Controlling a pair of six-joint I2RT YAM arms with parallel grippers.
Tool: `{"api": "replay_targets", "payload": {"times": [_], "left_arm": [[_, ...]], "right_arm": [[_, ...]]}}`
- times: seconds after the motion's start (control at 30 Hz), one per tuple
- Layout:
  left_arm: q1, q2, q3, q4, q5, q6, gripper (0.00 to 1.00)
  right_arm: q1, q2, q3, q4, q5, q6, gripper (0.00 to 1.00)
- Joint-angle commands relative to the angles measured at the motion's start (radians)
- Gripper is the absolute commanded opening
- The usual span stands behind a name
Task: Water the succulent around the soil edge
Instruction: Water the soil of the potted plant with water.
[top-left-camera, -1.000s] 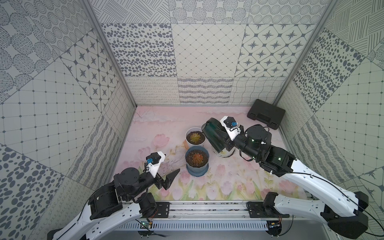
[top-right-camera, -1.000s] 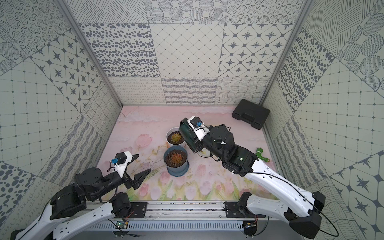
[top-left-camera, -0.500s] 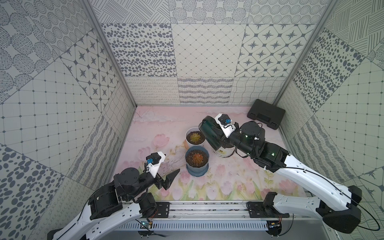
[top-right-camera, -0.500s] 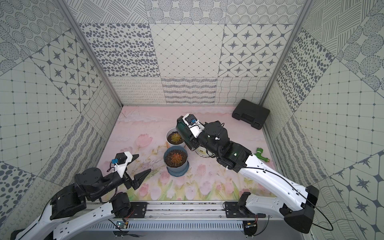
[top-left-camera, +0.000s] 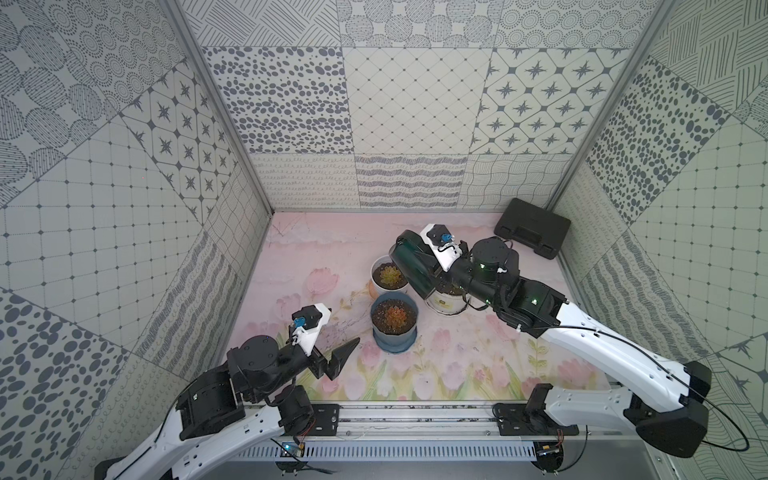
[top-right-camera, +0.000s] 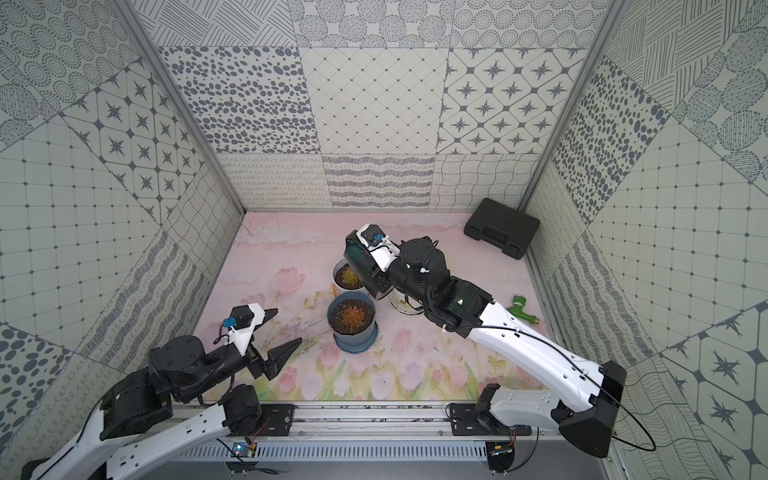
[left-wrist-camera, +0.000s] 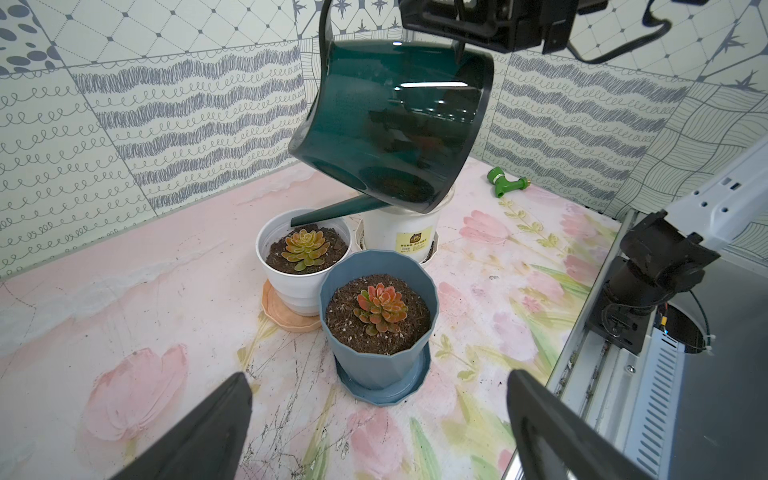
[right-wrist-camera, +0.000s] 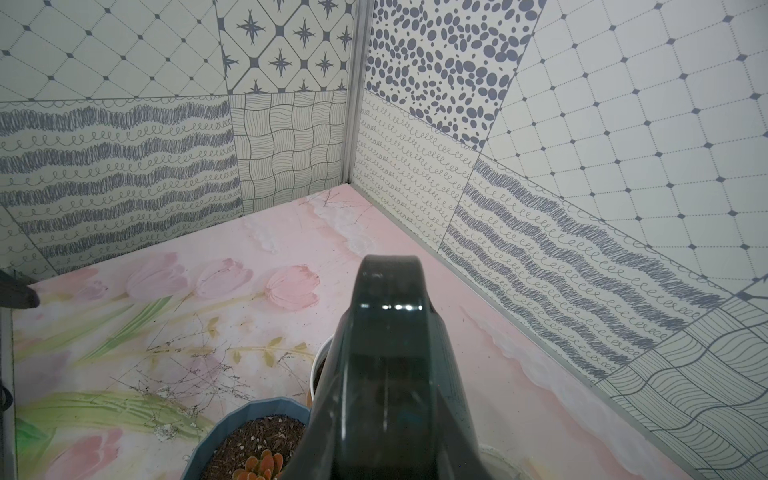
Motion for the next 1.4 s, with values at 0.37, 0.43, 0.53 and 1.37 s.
{"api": "replay_targets", "payload": {"times": [0.37,0.43,0.53,1.37], "left_arm": [[0.001,-0.012,-0.009,0.012,0.002,0.017,0.99],[0.0,-0.013,-0.008,0.012,0.001,0.018,0.99],[-0.001,-0.015,-0.009,0.012,0.0,0.018,0.99],[0.0,-0.024,-0.011,0.012,-0.003,0.02,0.99]], "right_arm": [[-0.002,0.031,0.068,0.138,-0.057,0.044,0.0],[-0.003,0.035,0.07,0.141,-0.064,0.049,0.0],[-0.001,0.04,0.077,0.143,-0.073,0.054,0.0],[0.017,0.04,0.089,0.114,-0.108,0.081,0.0]]}}
